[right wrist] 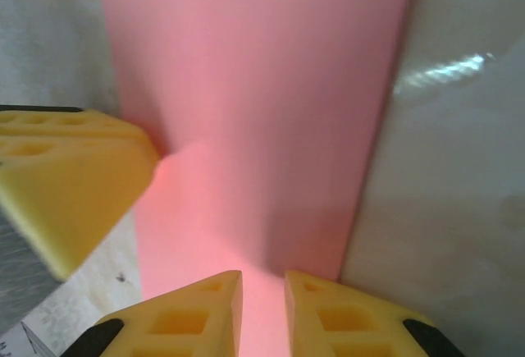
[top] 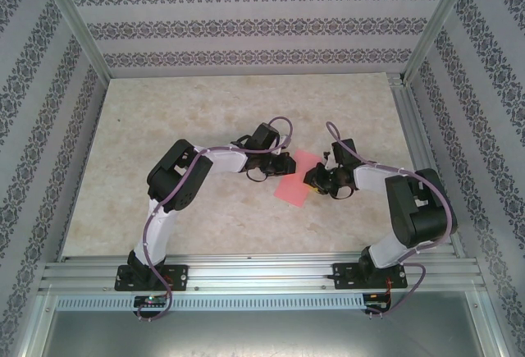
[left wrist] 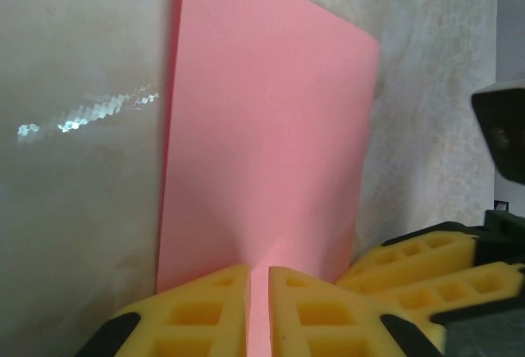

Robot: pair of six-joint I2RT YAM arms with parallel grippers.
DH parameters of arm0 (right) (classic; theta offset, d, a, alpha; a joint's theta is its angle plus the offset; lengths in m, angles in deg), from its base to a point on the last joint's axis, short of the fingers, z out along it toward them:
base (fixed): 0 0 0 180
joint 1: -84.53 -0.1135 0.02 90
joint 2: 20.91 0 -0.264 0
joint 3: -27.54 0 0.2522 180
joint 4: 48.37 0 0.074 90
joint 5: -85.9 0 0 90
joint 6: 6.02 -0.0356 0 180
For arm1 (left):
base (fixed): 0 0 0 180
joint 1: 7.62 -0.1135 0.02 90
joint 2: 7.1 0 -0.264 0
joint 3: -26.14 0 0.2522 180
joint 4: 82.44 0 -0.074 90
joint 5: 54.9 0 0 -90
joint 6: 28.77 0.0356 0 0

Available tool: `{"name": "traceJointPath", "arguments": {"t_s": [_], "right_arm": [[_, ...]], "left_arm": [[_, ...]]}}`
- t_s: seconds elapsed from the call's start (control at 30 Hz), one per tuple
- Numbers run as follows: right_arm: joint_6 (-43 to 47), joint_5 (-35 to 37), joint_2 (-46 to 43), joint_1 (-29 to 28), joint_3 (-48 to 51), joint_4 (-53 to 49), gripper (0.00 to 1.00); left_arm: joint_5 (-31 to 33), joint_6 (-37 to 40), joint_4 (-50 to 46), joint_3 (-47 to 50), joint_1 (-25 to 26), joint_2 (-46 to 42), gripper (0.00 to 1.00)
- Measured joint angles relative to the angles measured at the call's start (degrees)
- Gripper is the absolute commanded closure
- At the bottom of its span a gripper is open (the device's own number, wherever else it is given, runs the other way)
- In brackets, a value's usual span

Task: Fold a paper plane with a square sheet of paper (pick it up from the middle)
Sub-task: Fold the square sheet of paper in half at the center of the table.

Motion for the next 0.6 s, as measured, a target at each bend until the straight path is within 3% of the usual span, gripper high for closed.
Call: {"name": "traceJointPath", "arguments": {"t_s": [0.2, 0.3, 0.6], "right_arm": [[-0.13, -0.24, -0.02, -0.04, -0.07, 0.7, 0.74], [0.17, 0.81, -1.81, -0.15, -0.07, -0.9, 0.66], [3.3, 7.21, -7.32, -0.11, -2.36, -8.37, 0.48]], "left_arm": [[-0.09, 0.0, 0.0, 0.0, 0.0, 0.0, 0.83], [-0.13, -0.02, 0.0, 0.0, 0.0, -0.02, 0.82], [-0.07, -0.24, -2.27, 0.76, 0.04, -2.56, 0.7]]}}
